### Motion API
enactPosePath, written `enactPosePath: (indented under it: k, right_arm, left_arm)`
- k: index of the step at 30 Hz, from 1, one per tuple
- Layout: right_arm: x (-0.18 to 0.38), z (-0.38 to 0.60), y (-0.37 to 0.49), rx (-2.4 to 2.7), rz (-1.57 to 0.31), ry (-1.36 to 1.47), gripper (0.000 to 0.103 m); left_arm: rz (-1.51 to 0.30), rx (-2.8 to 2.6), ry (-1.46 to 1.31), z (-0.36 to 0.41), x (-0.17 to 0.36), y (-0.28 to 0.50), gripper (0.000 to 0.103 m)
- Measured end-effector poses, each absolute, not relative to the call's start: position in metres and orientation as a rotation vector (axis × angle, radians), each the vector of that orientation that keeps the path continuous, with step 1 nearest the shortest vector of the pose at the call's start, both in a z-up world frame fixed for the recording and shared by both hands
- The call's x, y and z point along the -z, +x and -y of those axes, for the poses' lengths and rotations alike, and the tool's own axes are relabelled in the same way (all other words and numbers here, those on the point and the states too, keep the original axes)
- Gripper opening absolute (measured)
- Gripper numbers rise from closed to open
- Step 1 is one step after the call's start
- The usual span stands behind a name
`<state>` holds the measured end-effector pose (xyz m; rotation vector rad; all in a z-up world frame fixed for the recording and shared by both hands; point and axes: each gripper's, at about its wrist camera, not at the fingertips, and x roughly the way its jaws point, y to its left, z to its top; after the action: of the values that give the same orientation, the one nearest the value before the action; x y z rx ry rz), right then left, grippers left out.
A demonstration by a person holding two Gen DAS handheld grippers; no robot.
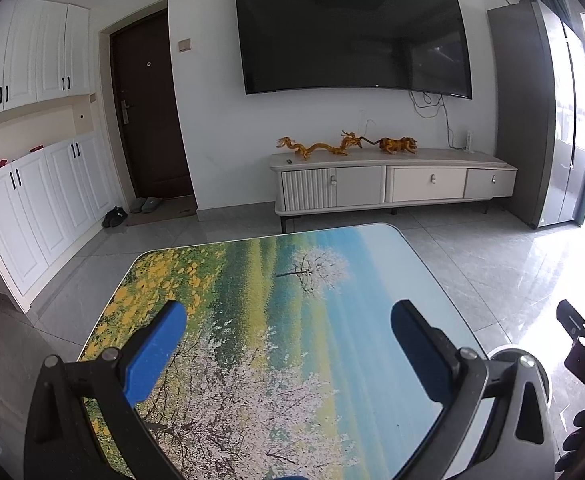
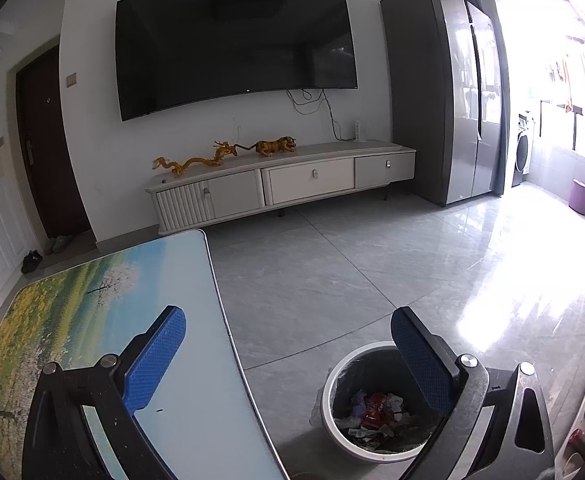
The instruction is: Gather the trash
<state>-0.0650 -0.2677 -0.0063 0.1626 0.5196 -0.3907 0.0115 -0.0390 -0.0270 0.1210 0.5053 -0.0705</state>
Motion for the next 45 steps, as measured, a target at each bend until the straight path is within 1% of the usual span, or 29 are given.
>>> enactPosePath:
  k: [28, 45]
  right_arm:
    - [0.003, 0.268, -0.071, 0.462, -0.490, 0.101, 0.103]
    - [0.004, 0.274, -0.072, 0.473, -0.489, 0.118, 0.103]
  left_arm:
    - [-0.532, 0.115, 0.127, 0.052, 0.036, 0.012, 0.103]
    - [-0.530, 0.129, 0.138, 0.057, 0.038, 0.009, 0.103]
